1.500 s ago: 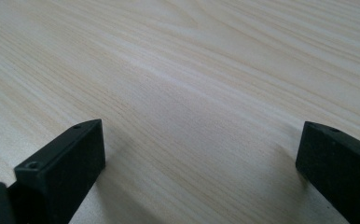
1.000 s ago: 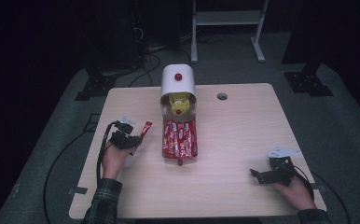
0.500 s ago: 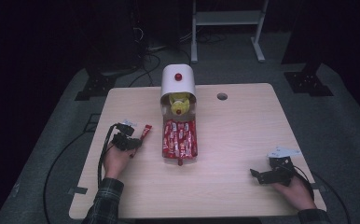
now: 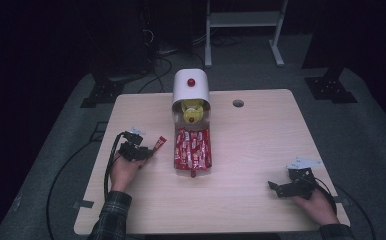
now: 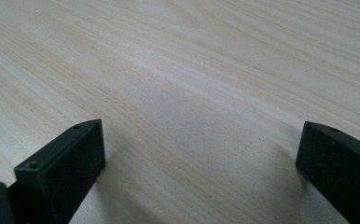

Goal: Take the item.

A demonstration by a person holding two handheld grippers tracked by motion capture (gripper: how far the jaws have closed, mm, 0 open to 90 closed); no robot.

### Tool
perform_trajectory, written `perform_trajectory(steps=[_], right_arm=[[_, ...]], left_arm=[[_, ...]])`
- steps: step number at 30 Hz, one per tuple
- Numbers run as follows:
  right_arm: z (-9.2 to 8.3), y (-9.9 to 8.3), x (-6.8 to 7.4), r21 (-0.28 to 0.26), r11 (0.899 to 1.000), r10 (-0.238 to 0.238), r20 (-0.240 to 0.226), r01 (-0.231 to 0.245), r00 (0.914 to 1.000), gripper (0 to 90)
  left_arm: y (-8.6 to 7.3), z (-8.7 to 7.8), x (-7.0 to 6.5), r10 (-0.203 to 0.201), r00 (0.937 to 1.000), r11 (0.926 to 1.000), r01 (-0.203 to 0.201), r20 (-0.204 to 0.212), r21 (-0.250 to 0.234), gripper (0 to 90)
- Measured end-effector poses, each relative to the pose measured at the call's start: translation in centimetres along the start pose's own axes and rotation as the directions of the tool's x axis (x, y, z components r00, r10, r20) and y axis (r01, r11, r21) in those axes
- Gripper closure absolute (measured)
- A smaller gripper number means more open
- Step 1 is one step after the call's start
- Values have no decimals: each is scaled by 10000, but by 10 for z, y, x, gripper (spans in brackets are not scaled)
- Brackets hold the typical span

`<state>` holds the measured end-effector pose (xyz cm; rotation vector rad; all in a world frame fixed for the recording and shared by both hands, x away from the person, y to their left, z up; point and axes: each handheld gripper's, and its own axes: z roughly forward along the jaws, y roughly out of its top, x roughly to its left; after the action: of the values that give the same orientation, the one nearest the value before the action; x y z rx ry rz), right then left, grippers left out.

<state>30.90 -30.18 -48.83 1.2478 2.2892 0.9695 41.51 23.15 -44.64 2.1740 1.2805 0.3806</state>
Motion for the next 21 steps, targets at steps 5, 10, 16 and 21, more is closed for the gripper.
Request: perform_trajectory(steps=[5,10,16,21], right_arm=[[0,0,0,7,10000,-22,6,22,10000,3],[0,0,0,4,10000,-29,6,29,10000,3],[0,0,0,6,10000,-54,-2,54,10000,3],[0,0,0,9,10000,-51,-8,51,10000,3]], left_arm=[[1,-8,-1,18,10000,9998,-18,-20,-186,422],[0,-14,-4,180,9998,9995,-177,109,-276,276],[-2,-21,-13,437,9990,9986,-434,111,-291,118],[-9,-28,-20,438,9990,9974,-433,69,-571,46]])
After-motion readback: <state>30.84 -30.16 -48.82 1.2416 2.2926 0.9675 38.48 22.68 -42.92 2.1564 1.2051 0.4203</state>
